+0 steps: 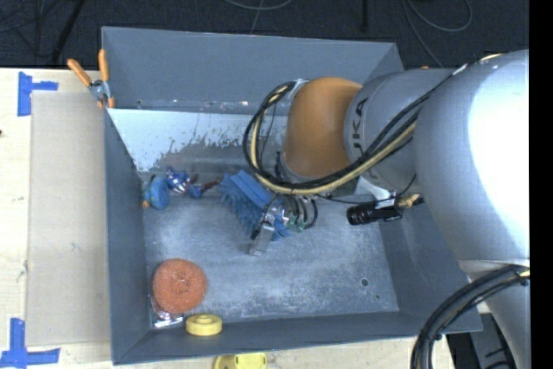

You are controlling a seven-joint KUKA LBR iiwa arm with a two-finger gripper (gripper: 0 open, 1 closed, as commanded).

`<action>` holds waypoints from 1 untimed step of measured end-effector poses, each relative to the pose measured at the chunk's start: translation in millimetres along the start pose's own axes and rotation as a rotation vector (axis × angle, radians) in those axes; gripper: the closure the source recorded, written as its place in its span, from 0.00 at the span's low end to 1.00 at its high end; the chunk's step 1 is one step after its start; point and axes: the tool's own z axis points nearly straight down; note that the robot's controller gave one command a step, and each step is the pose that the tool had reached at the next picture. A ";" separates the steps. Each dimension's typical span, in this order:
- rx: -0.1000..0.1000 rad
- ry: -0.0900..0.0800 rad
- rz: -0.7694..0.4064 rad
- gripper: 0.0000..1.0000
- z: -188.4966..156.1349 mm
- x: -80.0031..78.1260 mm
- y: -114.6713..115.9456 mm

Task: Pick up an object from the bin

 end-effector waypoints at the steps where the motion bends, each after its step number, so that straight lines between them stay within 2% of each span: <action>1: -0.001 -0.003 0.134 1.00 -3.8 0.3 -0.5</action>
Offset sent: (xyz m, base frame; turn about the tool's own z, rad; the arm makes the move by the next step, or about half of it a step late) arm 0.0000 0.0000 0.0000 0.0000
